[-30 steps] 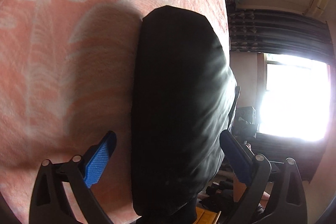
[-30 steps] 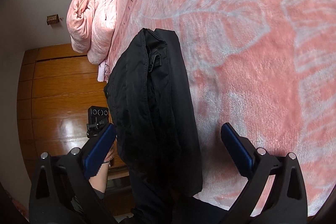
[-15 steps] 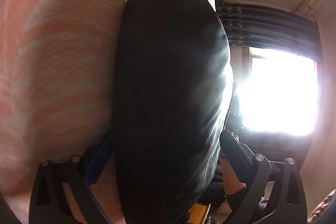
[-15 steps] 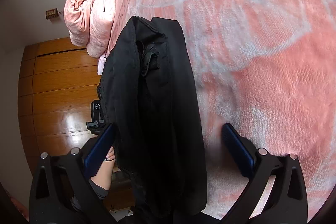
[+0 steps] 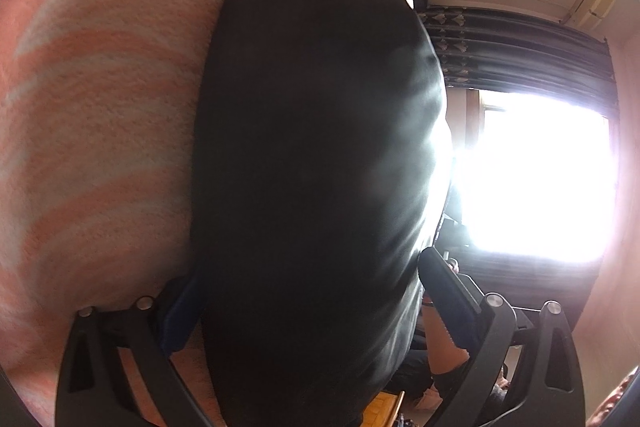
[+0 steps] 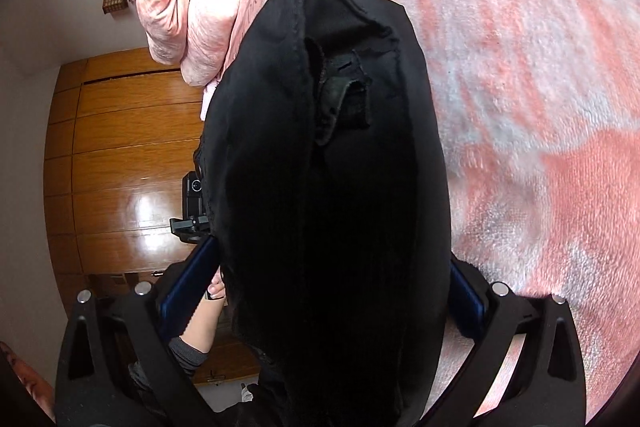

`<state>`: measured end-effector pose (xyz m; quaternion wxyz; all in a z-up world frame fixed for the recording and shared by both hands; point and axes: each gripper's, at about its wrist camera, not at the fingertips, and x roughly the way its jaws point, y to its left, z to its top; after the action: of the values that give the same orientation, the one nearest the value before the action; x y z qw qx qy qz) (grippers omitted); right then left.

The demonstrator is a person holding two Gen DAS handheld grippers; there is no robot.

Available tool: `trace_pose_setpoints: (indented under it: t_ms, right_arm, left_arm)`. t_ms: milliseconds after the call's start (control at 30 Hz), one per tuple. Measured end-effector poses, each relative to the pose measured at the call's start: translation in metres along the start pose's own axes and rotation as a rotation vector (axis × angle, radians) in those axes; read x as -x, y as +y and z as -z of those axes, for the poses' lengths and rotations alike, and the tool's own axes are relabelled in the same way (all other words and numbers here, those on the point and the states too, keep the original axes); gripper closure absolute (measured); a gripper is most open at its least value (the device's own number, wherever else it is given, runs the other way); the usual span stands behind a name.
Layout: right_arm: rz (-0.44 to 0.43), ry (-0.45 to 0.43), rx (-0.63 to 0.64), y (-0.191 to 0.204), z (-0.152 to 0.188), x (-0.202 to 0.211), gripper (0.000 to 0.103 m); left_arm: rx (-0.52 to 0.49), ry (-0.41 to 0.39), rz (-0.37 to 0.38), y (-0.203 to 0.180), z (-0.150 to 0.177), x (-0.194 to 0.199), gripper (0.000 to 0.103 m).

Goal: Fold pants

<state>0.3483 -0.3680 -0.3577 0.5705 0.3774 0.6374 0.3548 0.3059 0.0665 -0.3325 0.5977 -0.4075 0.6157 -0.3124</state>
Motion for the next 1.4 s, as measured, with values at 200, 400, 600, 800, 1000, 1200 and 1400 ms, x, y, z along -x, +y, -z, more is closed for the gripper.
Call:
trace_pose_setpoints:
  t_ms: [200,400,600,800,1000,1200,1400]
  right_arm:
    - [0.013,-0.012,0.011,0.000,0.003,0.000,0.038]
    - [0.015,-0.055,0.030,0.014,0.010,0.002,0.053]
    - [0.013,-0.099,0.053,0.037,0.019,0.005,0.061]
    - [0.030,-0.101,0.101,0.076,0.013,0.003,0.061]
    - [0.035,-0.079,0.159,0.117,-0.021,-0.014,0.061]
    - [0.031,-0.041,0.196,0.154,-0.076,-0.057,0.061]
    - [0.042,-0.003,0.201,0.182,-0.140,-0.111,0.061]
  left_arm:
    - [-0.008,-0.028,-0.047,-0.002,0.006,-0.003,0.031]
    - [-0.034,-0.056,-0.065,-0.010,0.007,0.005,0.053]
    - [-0.067,-0.070,-0.098,-0.024,0.006,0.013,0.059]
    - [-0.105,-0.088,-0.106,-0.037,-0.008,0.032,0.061]
    - [-0.119,-0.135,-0.112,-0.043,-0.022,0.059,0.061]
    - [-0.113,-0.187,-0.146,-0.039,-0.056,0.106,0.061]
    - [-0.066,-0.213,-0.167,-0.007,-0.110,0.148,0.061]
